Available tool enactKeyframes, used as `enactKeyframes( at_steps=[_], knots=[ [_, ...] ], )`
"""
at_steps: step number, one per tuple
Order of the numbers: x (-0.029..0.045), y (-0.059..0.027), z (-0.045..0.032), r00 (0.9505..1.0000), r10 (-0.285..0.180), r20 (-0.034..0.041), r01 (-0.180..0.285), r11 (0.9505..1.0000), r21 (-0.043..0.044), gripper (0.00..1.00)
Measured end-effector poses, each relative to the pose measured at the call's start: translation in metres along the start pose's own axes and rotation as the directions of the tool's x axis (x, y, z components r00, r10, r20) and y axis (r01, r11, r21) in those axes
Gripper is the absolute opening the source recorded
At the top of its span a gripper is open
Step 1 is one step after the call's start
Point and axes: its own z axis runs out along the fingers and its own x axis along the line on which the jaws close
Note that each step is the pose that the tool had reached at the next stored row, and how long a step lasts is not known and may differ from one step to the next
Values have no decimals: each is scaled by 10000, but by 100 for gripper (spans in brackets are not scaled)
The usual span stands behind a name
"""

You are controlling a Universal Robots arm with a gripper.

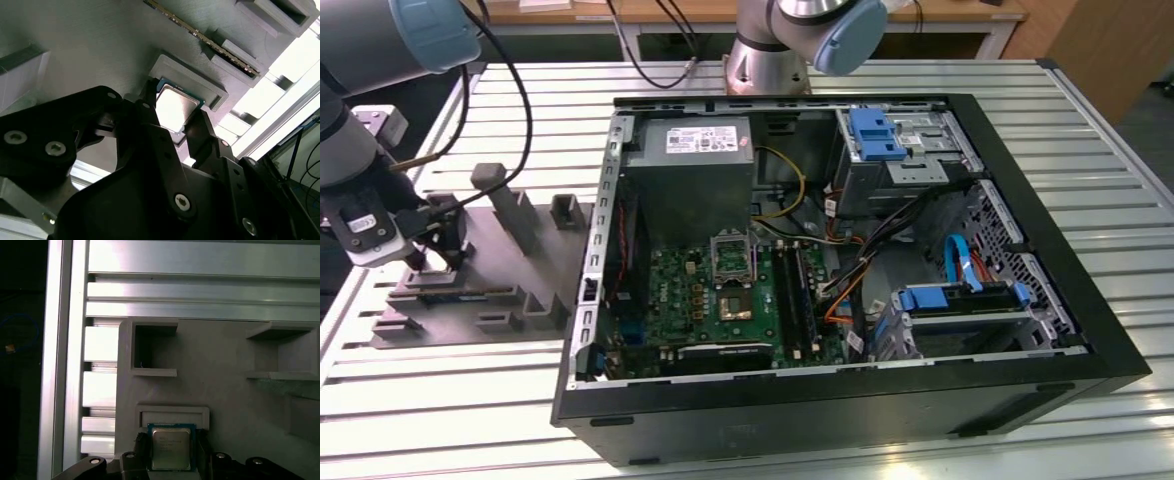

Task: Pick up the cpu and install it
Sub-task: 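Pick up the cpu and move it towards the insertion slot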

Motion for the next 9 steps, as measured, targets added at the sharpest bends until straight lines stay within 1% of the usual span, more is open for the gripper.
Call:
enactKeyframes(
  at_steps=[9],
  knots=[
    [0,0,-8,10000,0,1,0,10000,0,48]
  ],
)
